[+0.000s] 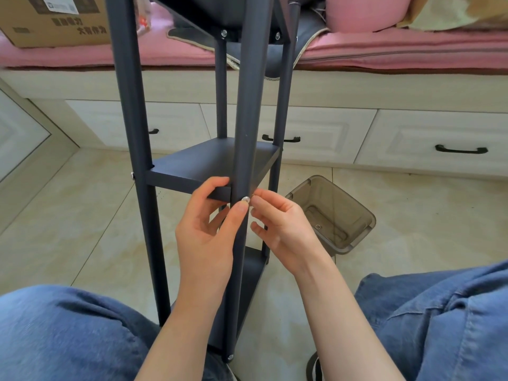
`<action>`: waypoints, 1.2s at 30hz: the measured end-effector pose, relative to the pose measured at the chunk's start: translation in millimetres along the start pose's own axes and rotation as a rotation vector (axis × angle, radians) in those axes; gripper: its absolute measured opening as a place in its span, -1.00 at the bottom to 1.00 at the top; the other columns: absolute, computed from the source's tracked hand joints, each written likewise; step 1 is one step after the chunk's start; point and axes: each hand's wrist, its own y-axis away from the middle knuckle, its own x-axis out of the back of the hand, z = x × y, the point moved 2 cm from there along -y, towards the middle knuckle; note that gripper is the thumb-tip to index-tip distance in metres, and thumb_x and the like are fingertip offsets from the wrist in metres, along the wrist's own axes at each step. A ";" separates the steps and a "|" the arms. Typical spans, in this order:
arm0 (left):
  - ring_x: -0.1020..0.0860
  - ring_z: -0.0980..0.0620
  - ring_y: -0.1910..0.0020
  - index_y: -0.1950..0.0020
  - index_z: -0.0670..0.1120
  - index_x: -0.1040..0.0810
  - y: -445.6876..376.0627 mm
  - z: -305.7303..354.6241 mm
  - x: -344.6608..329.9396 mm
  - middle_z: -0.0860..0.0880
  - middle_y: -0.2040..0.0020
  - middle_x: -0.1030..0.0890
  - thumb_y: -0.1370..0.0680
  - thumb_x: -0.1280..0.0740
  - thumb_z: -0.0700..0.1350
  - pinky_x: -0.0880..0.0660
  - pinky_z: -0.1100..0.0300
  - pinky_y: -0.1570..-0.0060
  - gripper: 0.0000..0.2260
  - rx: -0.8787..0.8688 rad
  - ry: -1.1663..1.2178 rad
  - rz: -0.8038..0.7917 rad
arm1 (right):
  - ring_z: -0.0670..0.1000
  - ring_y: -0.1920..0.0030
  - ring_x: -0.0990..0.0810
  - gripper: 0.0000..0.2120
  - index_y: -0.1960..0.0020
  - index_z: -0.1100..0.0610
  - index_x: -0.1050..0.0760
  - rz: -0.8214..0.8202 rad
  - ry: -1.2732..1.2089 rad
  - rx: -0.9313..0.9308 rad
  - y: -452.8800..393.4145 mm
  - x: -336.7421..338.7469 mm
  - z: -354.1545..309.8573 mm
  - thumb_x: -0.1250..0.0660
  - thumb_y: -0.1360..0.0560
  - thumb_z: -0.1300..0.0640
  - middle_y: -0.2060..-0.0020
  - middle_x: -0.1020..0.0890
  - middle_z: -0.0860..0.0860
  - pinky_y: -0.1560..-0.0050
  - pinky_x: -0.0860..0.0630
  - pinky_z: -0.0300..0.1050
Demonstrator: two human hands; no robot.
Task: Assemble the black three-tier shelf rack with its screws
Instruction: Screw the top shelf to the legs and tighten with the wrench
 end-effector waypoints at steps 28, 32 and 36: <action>-0.67 -0.03 -0.08 -0.16 0.16 -0.62 -0.6 -2.4 0.5 -0.03 0.01 -0.70 -0.55 -0.47 -0.21 -0.59 0.26 -0.01 -0.70 0.011 -0.005 0.022 | 0.15 -0.21 -0.62 -0.82 -0.09 0.10 -0.69 -0.041 0.167 0.049 6.1 -14.2 7.5 -0.37 -0.57 0.09 -0.04 -0.71 0.10 -0.39 -0.39 0.27; -0.67 -0.02 -0.08 -0.16 0.15 -0.62 0.0 -2.5 1.0 -0.03 0.01 -0.70 -0.55 -0.47 -0.22 -0.60 0.22 -0.05 -0.69 0.010 -0.004 0.014 | 0.15 -0.16 -0.64 -0.83 -0.09 0.09 -0.69 -0.038 0.156 0.052 3.5 -18.0 9.5 -0.36 -0.57 0.12 -0.03 -0.71 0.13 -0.38 -0.39 0.30; -0.67 -0.02 -0.10 -0.19 0.12 -0.61 0.5 -2.9 0.5 -0.01 -0.01 -0.71 -0.56 -0.46 -0.23 -0.60 0.22 -0.06 -0.69 0.009 -0.003 0.011 | 0.19 -0.19 -0.61 -0.83 -0.09 0.08 -0.69 -0.052 0.160 0.036 1.2 -16.4 11.1 -0.35 -0.58 0.12 -0.02 -0.72 0.11 -0.37 -0.38 0.33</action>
